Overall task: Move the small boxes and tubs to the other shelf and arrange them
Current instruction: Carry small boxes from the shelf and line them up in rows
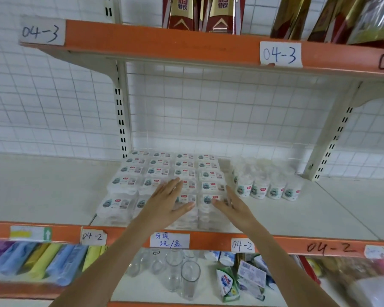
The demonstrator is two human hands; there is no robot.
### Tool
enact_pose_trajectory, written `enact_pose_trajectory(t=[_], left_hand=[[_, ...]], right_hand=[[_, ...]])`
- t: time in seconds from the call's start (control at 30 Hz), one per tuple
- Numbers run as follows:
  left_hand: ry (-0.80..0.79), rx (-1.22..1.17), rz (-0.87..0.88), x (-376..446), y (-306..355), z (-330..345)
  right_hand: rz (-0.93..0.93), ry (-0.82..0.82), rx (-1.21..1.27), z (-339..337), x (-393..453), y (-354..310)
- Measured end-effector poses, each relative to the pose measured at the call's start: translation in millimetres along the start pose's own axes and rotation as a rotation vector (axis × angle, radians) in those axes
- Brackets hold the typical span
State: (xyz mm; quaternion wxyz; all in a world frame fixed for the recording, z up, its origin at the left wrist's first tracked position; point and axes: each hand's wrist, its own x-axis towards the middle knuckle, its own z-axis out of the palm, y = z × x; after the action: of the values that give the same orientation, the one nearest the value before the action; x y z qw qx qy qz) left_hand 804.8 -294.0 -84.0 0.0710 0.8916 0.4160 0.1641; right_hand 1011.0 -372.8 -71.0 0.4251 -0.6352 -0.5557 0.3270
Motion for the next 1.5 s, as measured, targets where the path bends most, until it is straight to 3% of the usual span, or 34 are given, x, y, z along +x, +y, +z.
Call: enact_pose_trajectory(t=[0.4,0.6,0.73,0.93,1.03,1.17,1.4,1.5], left_hand=[[-0.027,0.049,0.017,5,3,6],[-0.033,0.033,0.024,3,6,3],[0.024,0.095,0.022,0,12,6],[0.062,-0.175,0.074,18,42,-11],[0.085,-0.211,0.164,49,72,-19],[0.049,-0.175,0.176,108,109,-7],[-0.045,-0.032,0.008,164,150,37],[-0.013,-0.029,-0.052,168,153,47]], right_hand=[[-0.042,-0.026,-0.153,6,15,13],[-0.123,0.040,-0.080,-1,4,10],[-0.111,-0.003,-0.077,-1,-7,15],[-0.125,0.325,-0.120,-71,-5,19],[-0.159,0.379,-0.248,-127,11,28],[-0.177,0.225,-0.492,-175,46,38],[-0.289,-0.067,-0.744,-192,92,59],[-0.412,-0.075,-0.929,-189,101,65]])
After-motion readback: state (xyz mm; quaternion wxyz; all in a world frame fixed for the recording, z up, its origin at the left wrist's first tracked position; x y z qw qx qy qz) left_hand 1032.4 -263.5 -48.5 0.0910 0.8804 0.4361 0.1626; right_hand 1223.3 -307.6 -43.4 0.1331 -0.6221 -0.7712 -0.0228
